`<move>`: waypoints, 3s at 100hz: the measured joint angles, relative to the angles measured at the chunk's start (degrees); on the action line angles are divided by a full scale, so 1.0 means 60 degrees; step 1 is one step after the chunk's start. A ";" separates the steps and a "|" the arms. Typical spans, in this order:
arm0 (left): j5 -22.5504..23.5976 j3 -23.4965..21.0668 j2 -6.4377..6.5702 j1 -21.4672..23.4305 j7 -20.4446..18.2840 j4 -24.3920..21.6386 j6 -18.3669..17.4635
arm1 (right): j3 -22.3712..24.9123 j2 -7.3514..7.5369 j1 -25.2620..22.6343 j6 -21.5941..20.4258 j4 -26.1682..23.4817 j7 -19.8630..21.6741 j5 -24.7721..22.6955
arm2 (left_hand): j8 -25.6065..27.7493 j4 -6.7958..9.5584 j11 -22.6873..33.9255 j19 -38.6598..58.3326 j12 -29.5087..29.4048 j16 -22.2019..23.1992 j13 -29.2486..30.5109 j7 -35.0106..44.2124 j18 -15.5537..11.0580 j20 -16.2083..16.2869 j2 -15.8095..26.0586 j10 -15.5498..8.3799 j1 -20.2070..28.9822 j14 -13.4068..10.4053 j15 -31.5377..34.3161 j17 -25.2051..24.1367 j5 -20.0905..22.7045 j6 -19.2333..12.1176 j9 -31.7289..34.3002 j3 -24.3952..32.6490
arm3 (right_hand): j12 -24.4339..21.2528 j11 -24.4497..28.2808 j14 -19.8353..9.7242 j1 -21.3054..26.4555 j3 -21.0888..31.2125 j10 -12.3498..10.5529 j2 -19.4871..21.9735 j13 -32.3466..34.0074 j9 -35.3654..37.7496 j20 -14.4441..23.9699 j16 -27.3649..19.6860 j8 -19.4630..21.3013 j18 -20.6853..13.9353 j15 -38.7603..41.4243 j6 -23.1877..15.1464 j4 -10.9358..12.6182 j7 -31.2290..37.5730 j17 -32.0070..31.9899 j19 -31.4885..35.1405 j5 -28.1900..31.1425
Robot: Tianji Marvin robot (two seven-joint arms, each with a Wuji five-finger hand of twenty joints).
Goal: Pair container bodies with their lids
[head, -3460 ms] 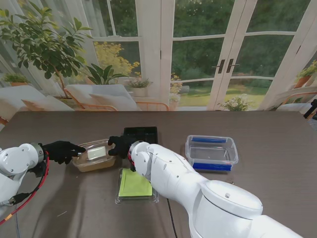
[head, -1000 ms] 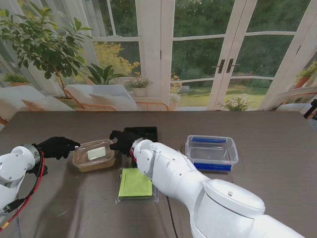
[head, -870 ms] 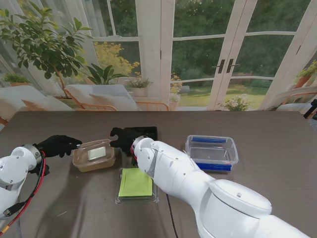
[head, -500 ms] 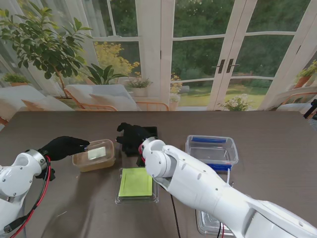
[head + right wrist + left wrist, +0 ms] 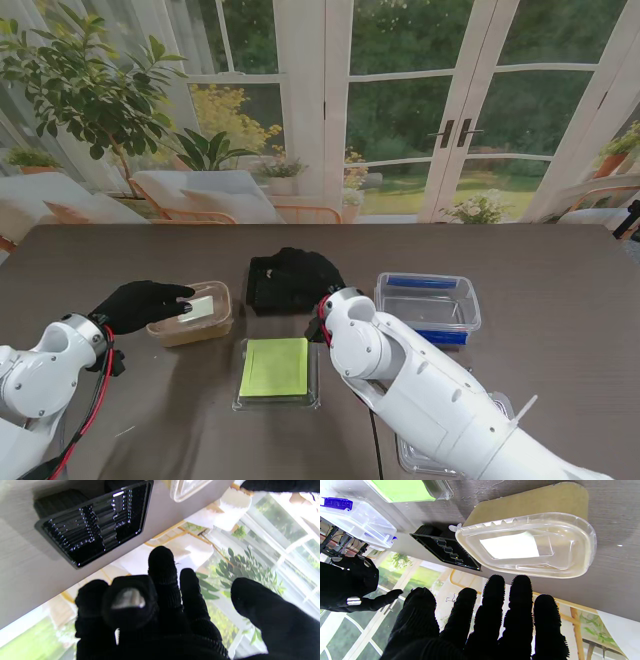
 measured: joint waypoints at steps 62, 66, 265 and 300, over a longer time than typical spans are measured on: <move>0.0962 0.0123 -0.0068 0.0709 0.0666 -0.0474 -0.0155 | 0.1378 0.0677 -0.1966 -0.0780 -0.1824 -0.0372 -0.0338 | -0.0043 0.0172 -0.0683 -0.2058 -0.1495 -0.1447 -0.0988 -0.0054 -0.0204 -0.1318 -0.1864 -0.0155 -0.1129 -0.0099 -0.1815 -0.0612 -0.0585 0.0294 -0.1143 0.0365 | -0.0684 -0.0203 0.0719 0.0000 0.0023 0.0326 -0.0284 -0.0006 -0.1052 0.0139 -0.0822 0.0872 0.0150 -0.1725 0.0003 -0.0011 0.1291 0.0000 -0.0716 0.0716; 0.0991 0.0155 -0.0069 0.0730 0.0717 -0.0474 -0.0154 | 0.1399 0.0692 -0.1993 -0.0781 -0.1850 -0.0344 -0.0325 | -0.0043 0.0172 -0.0683 -0.2174 -0.1496 -0.1447 -0.0988 -0.0054 -0.0233 -0.1322 -0.1864 -0.0155 -0.1129 -0.0100 -0.1816 -0.0612 -0.0585 0.0296 -0.1143 0.0312 | -0.0687 -0.0203 0.0775 0.0001 0.0023 0.0341 -0.0284 -0.0006 -0.1051 0.0143 -0.0822 0.0872 0.0209 -0.1744 0.0005 -0.0011 0.1262 0.0000 -0.0721 0.0716; 0.1703 0.2253 -0.0097 -0.1642 0.2383 0.3019 -0.0424 | 0.1525 0.0891 -0.2174 -0.0979 -0.2024 0.0369 0.0217 | -0.0007 0.0140 -0.0879 -0.1936 -0.1720 -0.1458 -0.1316 -0.0062 -0.0604 -0.1672 -0.3072 -0.0202 -0.1918 -0.0368 -0.1716 -0.0607 -0.0559 0.0072 -0.1414 0.5677 | -0.0703 -0.0203 0.1016 0.0003 -0.0479 0.0574 -0.0248 -0.0010 -0.1024 0.0375 -0.0825 0.0676 0.0449 -0.1871 0.0131 -0.0109 0.1050 0.0000 -0.0890 0.0713; 0.1742 0.2239 -0.0010 -0.1622 0.2010 0.2875 -0.0488 | 0.1518 0.0885 -0.2152 -0.0988 -0.1957 0.0394 0.0301 | -0.0034 0.0139 -0.1276 -0.1936 -0.1749 -0.1603 -0.1382 -0.0051 -0.0605 -0.1683 -0.3605 -0.0188 -0.1947 -0.0348 -0.2050 -0.0612 -0.0557 -0.0145 -0.1636 0.5886 | -0.0703 -0.0294 0.1034 -0.0004 -0.0473 0.0667 -0.0103 -0.0010 -0.0919 0.0377 -0.0825 0.0675 0.0455 -0.1871 0.0160 -0.0109 0.0960 0.0000 -0.0892 0.0709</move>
